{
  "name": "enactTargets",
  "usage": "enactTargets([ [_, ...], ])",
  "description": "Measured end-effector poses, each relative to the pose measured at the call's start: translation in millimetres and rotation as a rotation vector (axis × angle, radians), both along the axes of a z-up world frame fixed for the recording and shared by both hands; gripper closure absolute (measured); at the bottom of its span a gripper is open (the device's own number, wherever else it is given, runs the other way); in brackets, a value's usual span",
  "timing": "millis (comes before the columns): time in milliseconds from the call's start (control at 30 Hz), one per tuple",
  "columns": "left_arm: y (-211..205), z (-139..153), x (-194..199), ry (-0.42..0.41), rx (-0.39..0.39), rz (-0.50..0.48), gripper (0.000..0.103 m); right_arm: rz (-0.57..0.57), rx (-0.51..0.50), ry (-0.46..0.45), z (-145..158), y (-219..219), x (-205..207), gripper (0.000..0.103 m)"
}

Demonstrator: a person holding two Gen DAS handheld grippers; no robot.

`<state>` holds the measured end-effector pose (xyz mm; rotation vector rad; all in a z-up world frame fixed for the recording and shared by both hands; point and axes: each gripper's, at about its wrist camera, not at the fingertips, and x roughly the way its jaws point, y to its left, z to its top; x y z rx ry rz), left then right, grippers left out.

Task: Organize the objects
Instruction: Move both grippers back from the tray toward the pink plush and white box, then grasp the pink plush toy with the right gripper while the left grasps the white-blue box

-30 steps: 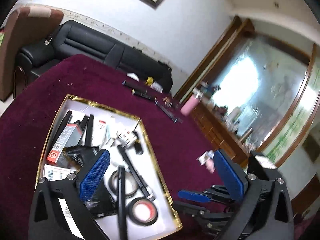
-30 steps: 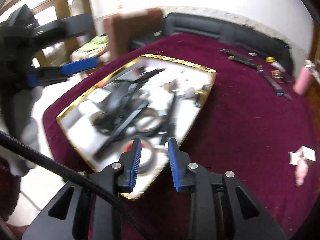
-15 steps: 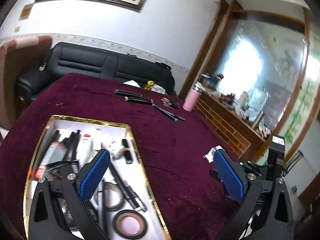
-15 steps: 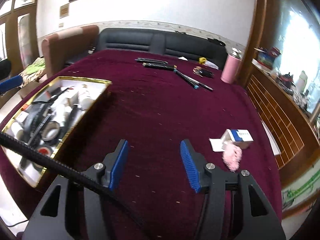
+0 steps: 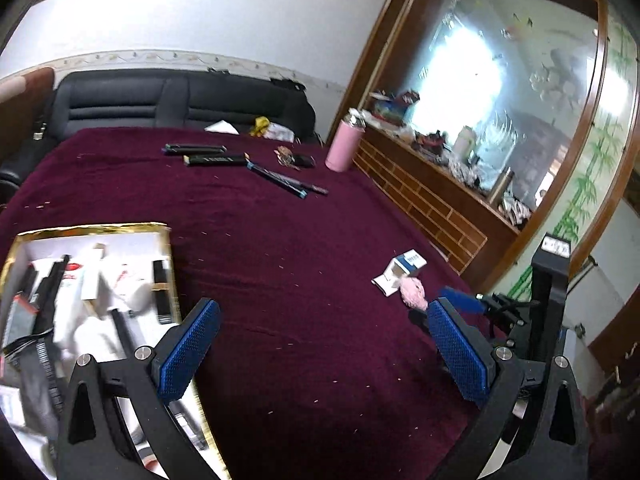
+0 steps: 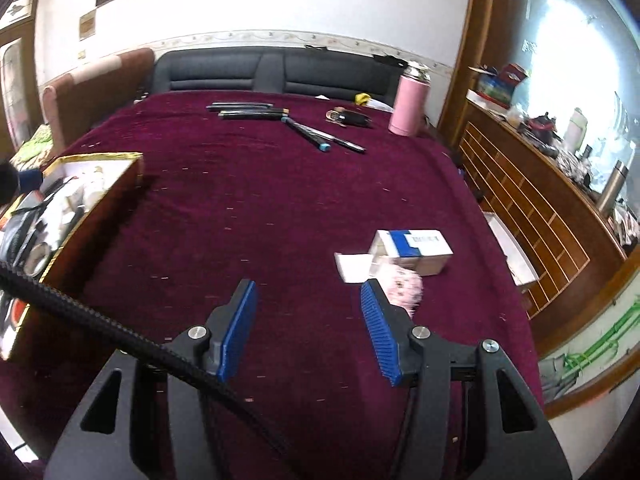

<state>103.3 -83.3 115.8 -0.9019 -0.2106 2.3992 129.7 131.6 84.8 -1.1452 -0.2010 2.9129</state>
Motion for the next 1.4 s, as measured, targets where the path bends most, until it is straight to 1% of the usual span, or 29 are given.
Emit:
enactTargets([
  [67, 12.0, -3.6, -6.2, -0.015, -0.018, -0.020, 0.002, -0.021, -0.021, -0.008, 0.4, 17.9, -3.3, 0.050],
  [167, 39.3, -11.9, -14.4, -0.042, -0.064, -0.063, 0.002, -0.071, -0.092, -0.027, 1.6, 56.8, -6.7, 0.050],
  [267, 63.8, -19.3, -18.8, -0.065, -0.100, -0.113, 0.002, -0.122, -0.240, -0.056, 0.5, 111.5, -11.9, 0.050],
  [333, 77.8, -22.5, -20.2, -0.072, -0.107, -0.142, 0.002, -0.150, -0.330, -0.076, -2.7, 142.2, -17.0, 0.050],
  [400, 87.0, -26.9, -20.7, -0.086, -0.108, -0.161, 0.002, -0.173, -0.390, -0.092, -6.4, 164.0, -24.1, 0.050],
  [533, 95.4, -36.0, -24.0, -0.122, -0.115, -0.178, 0.002, -0.159, -0.447, -0.128, -13.6, 175.3, -46.6, 0.050],
  [600, 96.1, -38.0, -24.5, -0.133, -0.119, -0.181, 0.002, -0.154, -0.503, -0.152, -19.2, 177.5, -59.8, 0.050],
  [733, 91.9, -36.8, -24.2, -0.132, -0.118, -0.175, 0.002, -0.152, -0.589, -0.227, -33.8, 172.8, -73.3, 0.050],
  [767, 88.5, -36.4, -24.6, -0.131, -0.113, -0.172, 0.002, -0.126, -0.576, -0.232, -35.5, 165.9, -72.3, 0.050],
  [867, 79.9, -35.9, -26.9, -0.127, -0.097, -0.156, 0.002, -0.052, -0.483, -0.262, -43.7, 137.0, -73.0, 0.050],
  [967, 76.3, -32.7, -32.2, -0.112, -0.101, -0.135, 0.002, -0.047, -0.384, -0.277, -56.3, 120.1, -74.4, 0.050],
  [1000, 76.7, -30.2, -33.7, -0.103, -0.103, -0.131, 0.002, -0.053, -0.355, -0.246, -56.5, 116.8, -73.0, 0.055],
  [1033, 77.9, -28.1, -34.8, -0.096, -0.106, -0.130, 0.002, -0.053, -0.356, -0.241, -56.6, 116.2, -73.6, 0.059],
  [1100, 84.5, -23.4, -38.6, -0.092, -0.118, -0.132, 0.002, -0.051, -0.418, -0.231, -55.5, 121.8, -70.9, 0.062],
  [1200, 101.2, -21.8, -48.0, -0.109, -0.112, -0.161, 0.002, -0.073, -0.459, -0.196, -47.9, 136.0, -58.6, 0.062],
  [1333, 144.4, -29.7, -63.9, -0.132, -0.143, -0.256, 0.002, -0.105, -0.497, -0.175, -42.5, 159.2, -37.9, 0.062],
  [1367, 157.3, -33.2, -68.1, -0.135, -0.164, -0.288, 0.002, -0.113, -0.509, -0.179, -43.8, 164.7, -32.5, 0.062],
  [1400, 175.0, -37.9, -72.8, -0.129, -0.203, -0.328, 0.002, -0.121, -0.522, -0.185, -46.0, 170.2, -27.8, 0.062],
])
